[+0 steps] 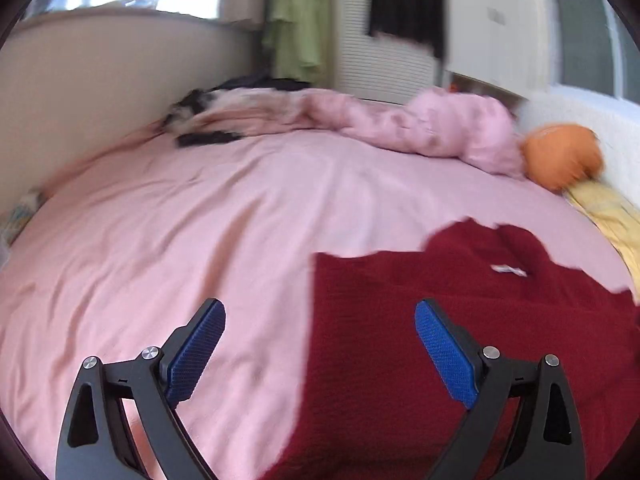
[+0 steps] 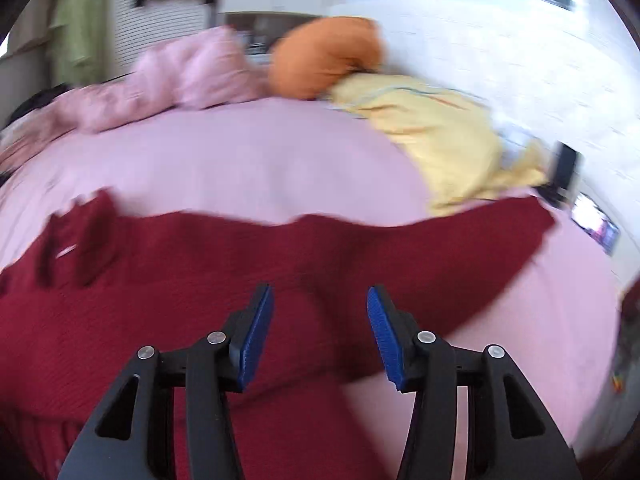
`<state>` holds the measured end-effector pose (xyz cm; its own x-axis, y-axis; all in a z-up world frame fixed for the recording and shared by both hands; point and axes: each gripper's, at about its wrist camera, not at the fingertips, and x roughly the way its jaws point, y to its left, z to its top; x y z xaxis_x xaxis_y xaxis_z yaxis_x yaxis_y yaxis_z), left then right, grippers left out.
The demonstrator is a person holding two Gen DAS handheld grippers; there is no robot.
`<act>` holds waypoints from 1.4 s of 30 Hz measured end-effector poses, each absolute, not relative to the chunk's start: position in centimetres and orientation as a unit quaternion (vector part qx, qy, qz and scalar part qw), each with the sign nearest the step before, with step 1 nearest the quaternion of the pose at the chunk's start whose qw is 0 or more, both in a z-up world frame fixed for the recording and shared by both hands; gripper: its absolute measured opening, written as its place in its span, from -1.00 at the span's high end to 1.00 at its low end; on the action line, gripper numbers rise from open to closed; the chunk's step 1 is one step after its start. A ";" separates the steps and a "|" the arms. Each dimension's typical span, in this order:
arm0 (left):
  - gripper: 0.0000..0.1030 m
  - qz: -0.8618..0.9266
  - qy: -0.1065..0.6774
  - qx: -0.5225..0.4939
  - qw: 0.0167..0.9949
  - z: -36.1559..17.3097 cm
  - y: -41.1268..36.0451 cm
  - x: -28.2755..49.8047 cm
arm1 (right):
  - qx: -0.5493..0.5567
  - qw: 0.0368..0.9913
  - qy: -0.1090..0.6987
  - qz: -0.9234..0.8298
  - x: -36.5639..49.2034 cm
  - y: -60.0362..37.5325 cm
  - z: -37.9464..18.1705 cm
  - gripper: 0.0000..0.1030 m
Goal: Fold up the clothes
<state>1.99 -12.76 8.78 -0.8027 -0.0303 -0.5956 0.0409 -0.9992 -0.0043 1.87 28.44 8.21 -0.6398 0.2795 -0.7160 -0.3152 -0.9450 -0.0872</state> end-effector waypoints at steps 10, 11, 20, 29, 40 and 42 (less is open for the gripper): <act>-0.89 -0.901 -0.020 0.432 -0.029 3.1 -10.3 -0.7 | -0.446 0.134 -0.043 0.884 0.1 24.5 2.9 0.00; -0.89 -0.905 -0.019 0.423 -0.028 3.4 -10.3 -0.4 | -0.439 0.142 -0.045 0.886 0.5 24.6 3.2 0.00; -1.00 -0.901 -0.030 0.433 -0.016 2.2 -10.8 -0.7 | -0.453 0.149 -0.031 0.879 0.1 25.4 2.9 -0.01; -1.00 -0.907 -0.030 0.420 -0.016 1.8 -10.9 -0.5 | -0.352 0.079 0.232 0.903 3.2 34.9 9.5 -0.08; -1.00 -0.909 -0.030 0.416 -0.013 1.6 -10.8 -0.5 | -0.242 0.214 0.540 0.777 15.4 64.2 3.0 -0.57; -1.00 -0.909 -0.030 0.416 -0.012 1.6 -10.7 -0.5 | -0.202 0.201 0.572 0.769 16.0 66.9 1.9 -0.57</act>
<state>-0.55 -10.74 1.56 -0.6536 -0.0032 -0.7568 -0.0475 -0.9978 0.0453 15.99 66.90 1.89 -0.8369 0.0784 -0.5417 -0.5413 -0.2652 0.7979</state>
